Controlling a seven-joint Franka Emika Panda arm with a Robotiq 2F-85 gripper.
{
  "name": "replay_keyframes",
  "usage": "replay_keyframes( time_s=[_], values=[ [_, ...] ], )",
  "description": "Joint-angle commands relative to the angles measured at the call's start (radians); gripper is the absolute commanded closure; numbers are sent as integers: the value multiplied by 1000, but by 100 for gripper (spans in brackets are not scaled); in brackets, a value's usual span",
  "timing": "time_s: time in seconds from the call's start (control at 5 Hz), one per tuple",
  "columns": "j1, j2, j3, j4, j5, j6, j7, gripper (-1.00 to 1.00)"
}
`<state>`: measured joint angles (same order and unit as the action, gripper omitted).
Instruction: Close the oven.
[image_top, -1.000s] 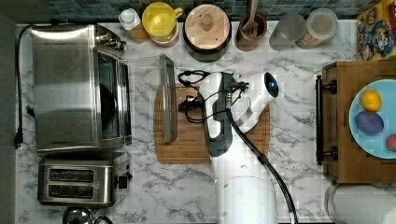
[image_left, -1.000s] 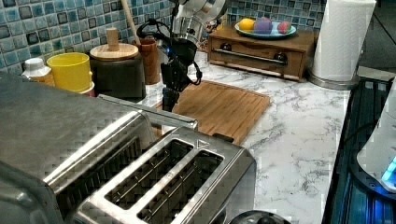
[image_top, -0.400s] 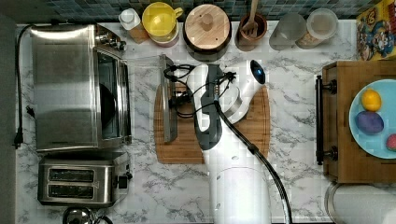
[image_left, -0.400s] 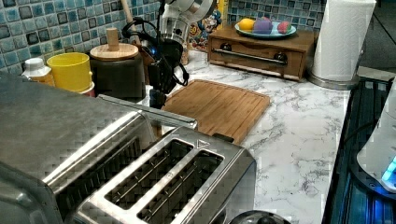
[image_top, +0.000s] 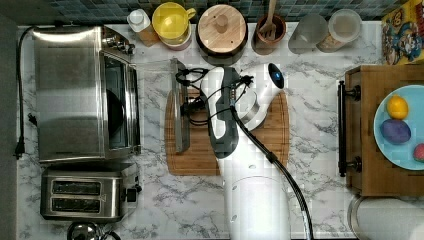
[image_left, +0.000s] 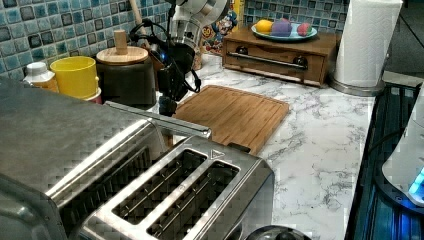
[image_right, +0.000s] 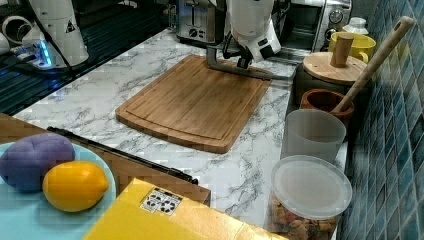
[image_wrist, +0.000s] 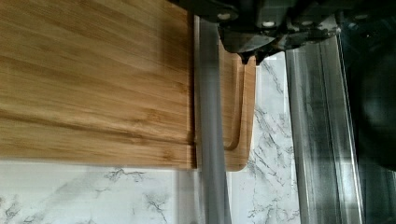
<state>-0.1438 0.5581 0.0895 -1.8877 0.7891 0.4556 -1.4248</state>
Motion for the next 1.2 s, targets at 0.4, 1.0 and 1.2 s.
replay_keyframes(
  time_s=[0.4, 1.0, 1.2],
  values=[
    [78, -158, 125, 62, 67, -29, 36, 100],
    [192, -233, 163, 154, -70, 0, 236, 100],
    [264, -203, 164, 223, -241, 1, 371, 100]
  ],
)
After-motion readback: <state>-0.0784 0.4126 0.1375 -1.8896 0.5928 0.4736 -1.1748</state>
